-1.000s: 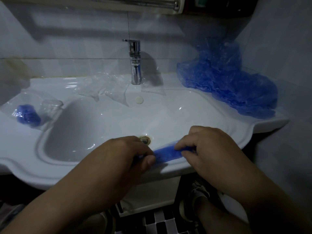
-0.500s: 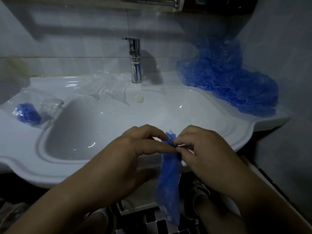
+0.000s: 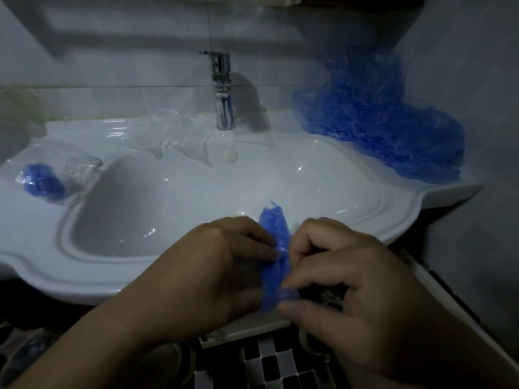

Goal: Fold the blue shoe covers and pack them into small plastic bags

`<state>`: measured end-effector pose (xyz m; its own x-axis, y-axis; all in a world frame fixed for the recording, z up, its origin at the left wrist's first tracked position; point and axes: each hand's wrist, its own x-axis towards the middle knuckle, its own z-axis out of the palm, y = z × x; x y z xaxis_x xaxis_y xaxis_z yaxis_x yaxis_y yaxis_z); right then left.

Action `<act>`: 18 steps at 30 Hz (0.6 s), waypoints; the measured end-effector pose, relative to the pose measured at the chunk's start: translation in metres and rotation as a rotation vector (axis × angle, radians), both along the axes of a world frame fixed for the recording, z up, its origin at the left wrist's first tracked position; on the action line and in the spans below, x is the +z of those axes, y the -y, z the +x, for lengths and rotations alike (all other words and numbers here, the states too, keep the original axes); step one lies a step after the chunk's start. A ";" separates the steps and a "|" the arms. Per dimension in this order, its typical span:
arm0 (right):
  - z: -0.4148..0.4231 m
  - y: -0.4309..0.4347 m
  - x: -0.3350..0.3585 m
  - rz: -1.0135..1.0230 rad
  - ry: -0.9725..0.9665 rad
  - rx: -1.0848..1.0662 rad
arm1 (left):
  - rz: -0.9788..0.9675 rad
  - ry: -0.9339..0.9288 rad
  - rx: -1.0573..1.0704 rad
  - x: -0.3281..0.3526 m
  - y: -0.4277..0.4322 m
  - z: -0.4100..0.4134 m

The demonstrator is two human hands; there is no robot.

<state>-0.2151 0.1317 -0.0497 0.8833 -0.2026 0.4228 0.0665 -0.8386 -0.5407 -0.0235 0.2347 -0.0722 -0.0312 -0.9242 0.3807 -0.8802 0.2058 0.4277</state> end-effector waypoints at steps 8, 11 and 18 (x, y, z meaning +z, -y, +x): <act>0.003 0.004 -0.009 0.066 -0.025 -0.102 | 0.125 -0.193 0.032 0.004 0.001 0.000; 0.006 0.003 -0.012 0.077 0.025 -0.182 | 0.068 -0.173 0.058 0.011 -0.010 -0.013; -0.004 0.003 -0.001 0.018 0.023 -0.060 | 0.046 -0.119 0.107 0.005 -0.004 -0.011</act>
